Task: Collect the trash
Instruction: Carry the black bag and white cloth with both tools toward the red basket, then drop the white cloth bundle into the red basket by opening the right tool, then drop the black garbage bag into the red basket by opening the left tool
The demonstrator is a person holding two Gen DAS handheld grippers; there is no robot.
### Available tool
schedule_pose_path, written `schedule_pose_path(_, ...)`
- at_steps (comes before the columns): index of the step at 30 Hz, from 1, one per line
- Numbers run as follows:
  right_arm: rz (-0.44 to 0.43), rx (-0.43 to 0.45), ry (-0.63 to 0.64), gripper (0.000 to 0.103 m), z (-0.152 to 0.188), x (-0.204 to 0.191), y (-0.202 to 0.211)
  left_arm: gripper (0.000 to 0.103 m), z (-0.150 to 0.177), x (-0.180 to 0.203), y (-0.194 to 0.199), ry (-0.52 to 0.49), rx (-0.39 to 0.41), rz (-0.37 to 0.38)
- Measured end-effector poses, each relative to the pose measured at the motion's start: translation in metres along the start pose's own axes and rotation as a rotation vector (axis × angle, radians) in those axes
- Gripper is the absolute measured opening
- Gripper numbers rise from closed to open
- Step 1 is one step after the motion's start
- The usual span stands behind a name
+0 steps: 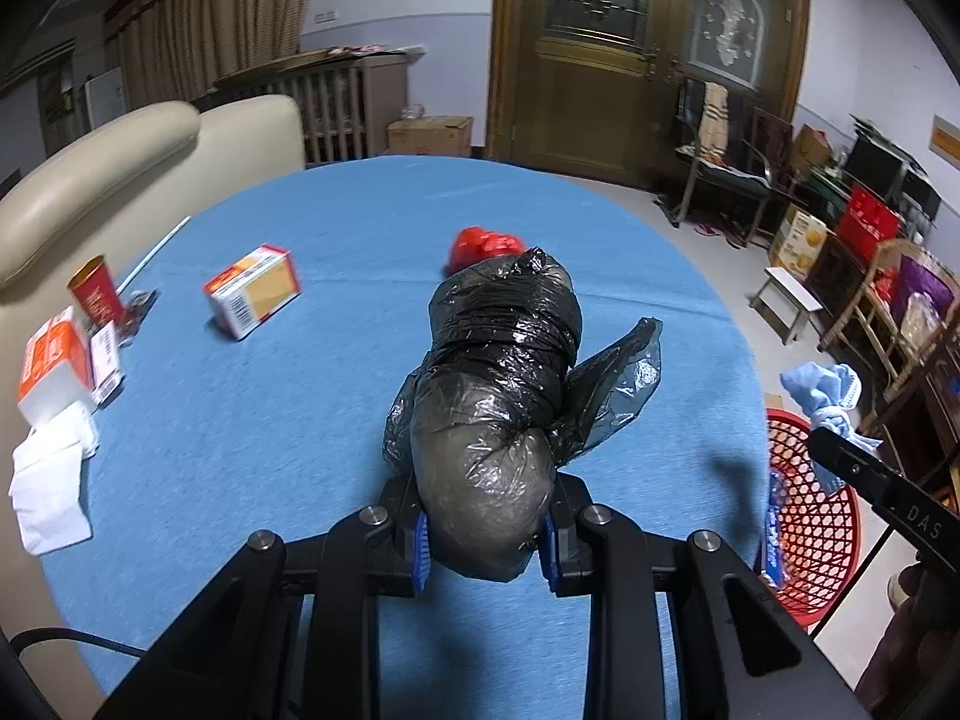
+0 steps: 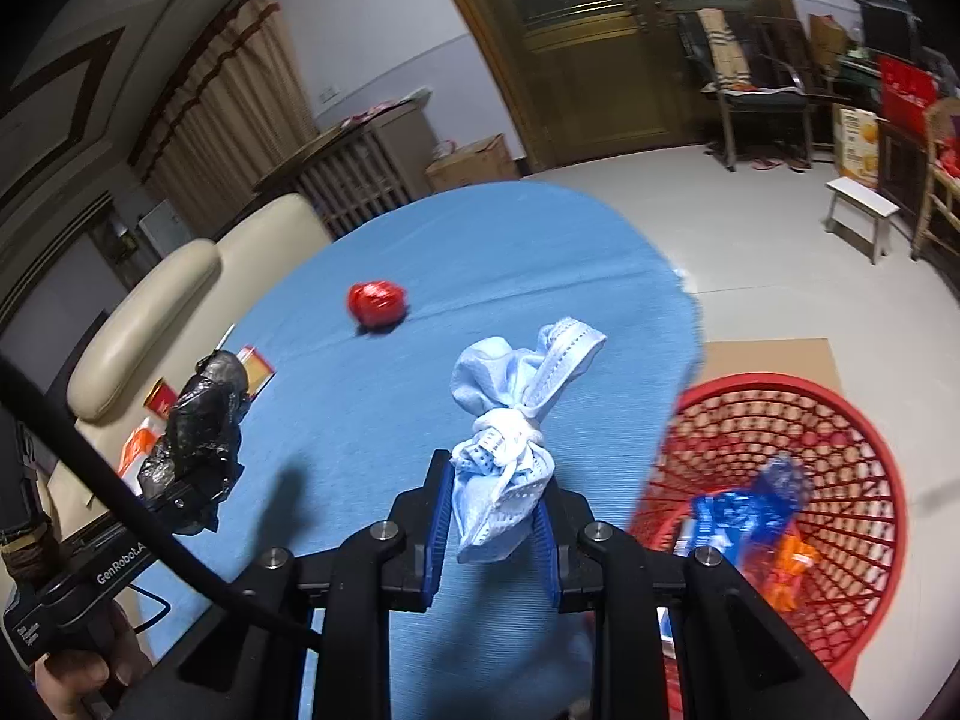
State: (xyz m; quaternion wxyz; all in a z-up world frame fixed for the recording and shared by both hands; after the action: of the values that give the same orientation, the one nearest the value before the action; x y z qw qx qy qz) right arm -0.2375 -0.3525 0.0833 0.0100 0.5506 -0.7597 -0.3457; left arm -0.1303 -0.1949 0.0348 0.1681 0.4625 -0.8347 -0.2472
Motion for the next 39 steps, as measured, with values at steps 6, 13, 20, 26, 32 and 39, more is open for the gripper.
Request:
schedule_pose_path(6,0.096,0.042,-0.047,0.027,-0.011,0.054,0.020,0.029,-0.004,0.042,-0.005,-0.054,0.001,0.064)
schedule_pose_path(13,0.220,0.026,-0.079,0.027,-0.004,0.122,0.034,0.029,-0.004,0.099,-0.010,-0.130,-0.004,0.150)
schedule_pose_path(20,0.271,-0.039,-0.116,0.029,0.020,0.166,0.030,0.029,0.001,0.148,-0.008,-0.209,-0.011,0.216)
schedule_pose_path(26,0.280,-0.060,-0.177,0.078,0.030,0.187,0.032,0.029,0.002,0.173,-0.010,-0.250,-0.018,0.243)
schedule_pose_path(32,0.271,0.030,-0.201,0.078,0.009,0.188,0.050,0.029,0.009,0.198,-0.013,-0.287,-0.042,0.278)
schedule_pose_path(39,0.280,0.122,-0.229,0.078,-0.013,0.193,0.073,0.029,0.020,0.231,-0.019,-0.338,-0.089,0.338)
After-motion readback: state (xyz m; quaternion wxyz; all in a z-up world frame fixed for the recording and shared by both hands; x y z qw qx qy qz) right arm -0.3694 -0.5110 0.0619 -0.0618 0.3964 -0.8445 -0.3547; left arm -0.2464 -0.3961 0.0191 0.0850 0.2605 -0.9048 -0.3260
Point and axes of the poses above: each gripper's, at about its wrist camera, not at the fingertips, and y roughly against the way its jaws point, x to its right, z to its underside, the point moved 8 cm from there along -y, roughly the way its jaws point, and after that the axes turned 12 degrees about x, right-handed, at the moved point
